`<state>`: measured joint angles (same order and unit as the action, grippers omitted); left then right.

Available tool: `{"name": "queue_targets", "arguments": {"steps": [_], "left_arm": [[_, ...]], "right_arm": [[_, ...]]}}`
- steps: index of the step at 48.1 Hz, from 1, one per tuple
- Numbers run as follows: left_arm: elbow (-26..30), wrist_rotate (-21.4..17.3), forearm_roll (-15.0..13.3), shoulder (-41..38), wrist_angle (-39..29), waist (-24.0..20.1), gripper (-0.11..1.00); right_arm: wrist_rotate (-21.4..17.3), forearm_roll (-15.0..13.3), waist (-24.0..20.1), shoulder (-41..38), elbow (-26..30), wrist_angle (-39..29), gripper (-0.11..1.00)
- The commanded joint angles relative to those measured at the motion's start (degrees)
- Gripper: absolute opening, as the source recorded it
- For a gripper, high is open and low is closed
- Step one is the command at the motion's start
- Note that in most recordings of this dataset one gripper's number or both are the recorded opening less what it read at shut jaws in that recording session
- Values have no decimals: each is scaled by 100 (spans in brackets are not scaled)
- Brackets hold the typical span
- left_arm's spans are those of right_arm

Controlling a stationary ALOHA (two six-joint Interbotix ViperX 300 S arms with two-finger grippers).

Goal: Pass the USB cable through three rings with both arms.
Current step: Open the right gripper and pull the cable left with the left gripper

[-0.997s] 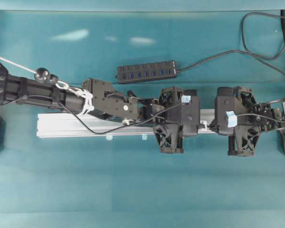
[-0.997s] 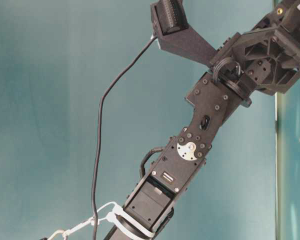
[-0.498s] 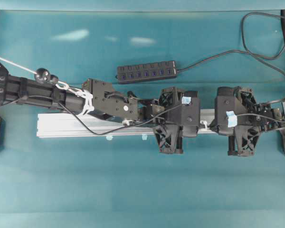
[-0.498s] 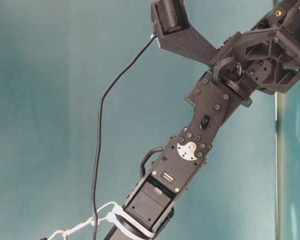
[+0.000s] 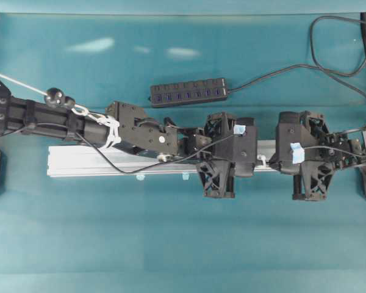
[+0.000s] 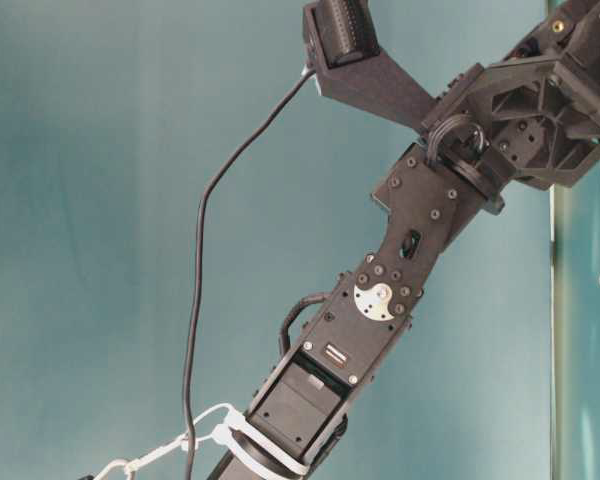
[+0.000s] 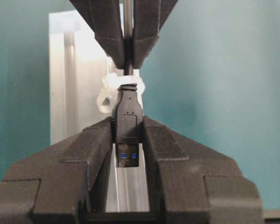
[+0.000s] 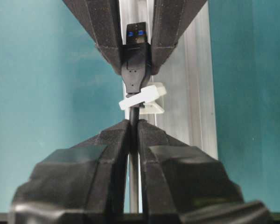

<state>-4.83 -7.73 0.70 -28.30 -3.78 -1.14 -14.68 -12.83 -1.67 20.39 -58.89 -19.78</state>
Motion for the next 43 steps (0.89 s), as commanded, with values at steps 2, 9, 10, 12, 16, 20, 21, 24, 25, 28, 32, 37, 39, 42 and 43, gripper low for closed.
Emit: {"name": "queue_targets", "arguments": {"steps": [2,9,10,12,16,20,21,24,25,28,32,37,39,42,43], "left_arm": [[62,18,9,44,-18,18,22],[53,9,9,79,70,35,22],[53,9,9,79,70,35,22],[44,9,9,88,44,35,22],[35,9,18,114,0,35,22],[53,0,18,149,-70,35,22],[53,0,18,176,-88,35,22],[62,0,18,220,-141,26,22],[62,0,9,229,-167,26,22],[44,9,18,316,-281,26,22],[35,18,18,457,-404,44,22],[44,9,9,642,-510,62,22],[53,9,18,712,-545,62,22],[62,9,18,817,-624,62,22],[62,0,9,844,-650,53,22]], "right_arm": [[-141,26,-18,62,53,-26,-5],[-352,35,-18,123,53,-44,8],[-378,35,-26,132,53,-44,12],[-422,35,-18,149,53,-79,21],[-439,35,-18,202,79,-167,43],[-431,-9,-26,255,114,-290,69],[-431,-18,-18,272,123,-334,75],[-431,-44,-18,308,167,-439,89],[-431,-44,-18,316,176,-457,91],[-431,-53,-18,352,229,-492,88],[-422,-53,-18,413,281,-501,85],[-422,-79,-18,448,378,-492,85],[-422,-88,-18,457,413,-492,85],[-422,-88,-18,448,448,-483,85],[-422,-79,-18,439,466,-475,84]]}}
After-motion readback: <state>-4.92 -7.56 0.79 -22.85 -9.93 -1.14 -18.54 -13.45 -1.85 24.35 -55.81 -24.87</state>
